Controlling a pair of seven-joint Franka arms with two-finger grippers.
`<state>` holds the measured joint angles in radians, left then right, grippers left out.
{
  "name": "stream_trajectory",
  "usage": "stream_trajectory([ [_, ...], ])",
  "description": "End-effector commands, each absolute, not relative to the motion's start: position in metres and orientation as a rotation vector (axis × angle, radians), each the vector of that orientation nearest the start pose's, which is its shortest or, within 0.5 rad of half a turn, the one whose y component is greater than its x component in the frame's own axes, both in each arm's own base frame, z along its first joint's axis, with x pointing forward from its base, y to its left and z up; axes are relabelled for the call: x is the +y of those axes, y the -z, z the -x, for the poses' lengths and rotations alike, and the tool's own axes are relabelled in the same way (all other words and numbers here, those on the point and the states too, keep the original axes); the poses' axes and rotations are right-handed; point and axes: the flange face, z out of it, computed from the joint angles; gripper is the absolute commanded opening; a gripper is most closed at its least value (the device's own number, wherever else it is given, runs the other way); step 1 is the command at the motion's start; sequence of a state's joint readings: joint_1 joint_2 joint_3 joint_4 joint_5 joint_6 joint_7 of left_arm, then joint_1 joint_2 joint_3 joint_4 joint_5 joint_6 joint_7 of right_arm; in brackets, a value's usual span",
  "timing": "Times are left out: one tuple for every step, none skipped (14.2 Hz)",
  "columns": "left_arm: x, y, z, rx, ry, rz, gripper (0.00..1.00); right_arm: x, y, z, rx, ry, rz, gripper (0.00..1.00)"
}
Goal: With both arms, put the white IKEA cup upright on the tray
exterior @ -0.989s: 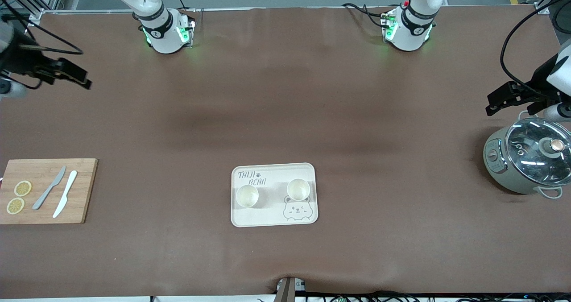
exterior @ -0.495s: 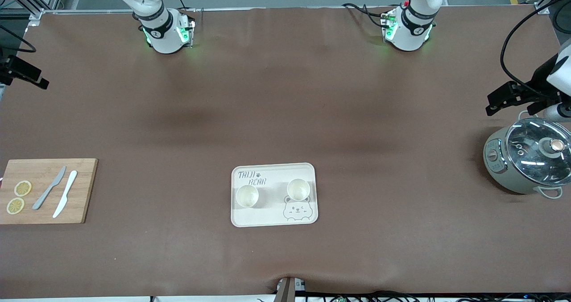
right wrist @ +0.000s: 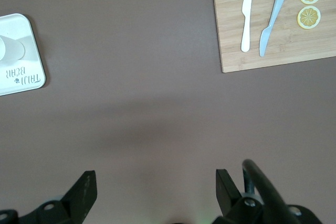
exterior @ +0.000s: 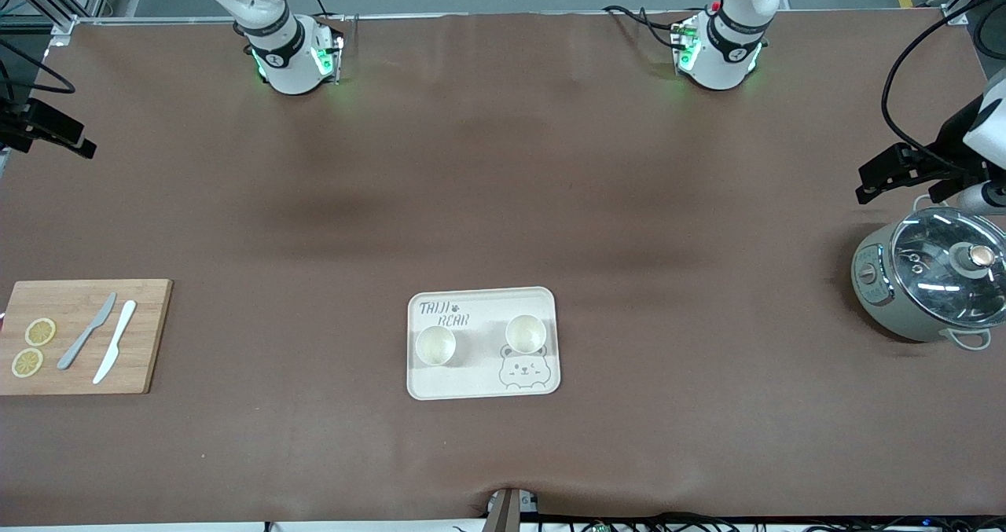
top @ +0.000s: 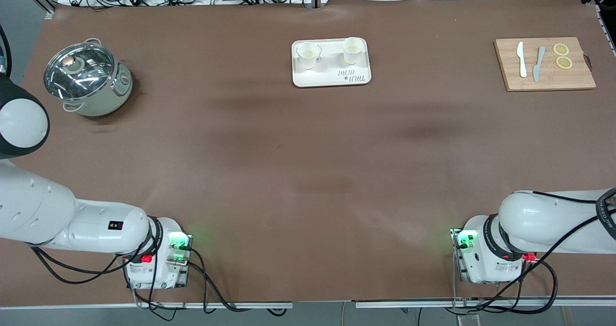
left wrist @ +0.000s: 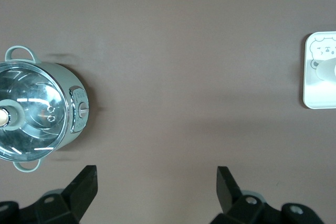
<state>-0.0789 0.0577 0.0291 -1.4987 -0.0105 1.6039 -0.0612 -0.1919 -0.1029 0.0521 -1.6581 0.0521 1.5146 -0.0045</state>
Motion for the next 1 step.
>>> stream_trajectory([
  [-0.0281,-0.6340,-0.5756,0.019,0.066,3.126,1.00,-0.0633,-0.6342,-0.5063,0.203,-0.046,3.093,1.00],
])
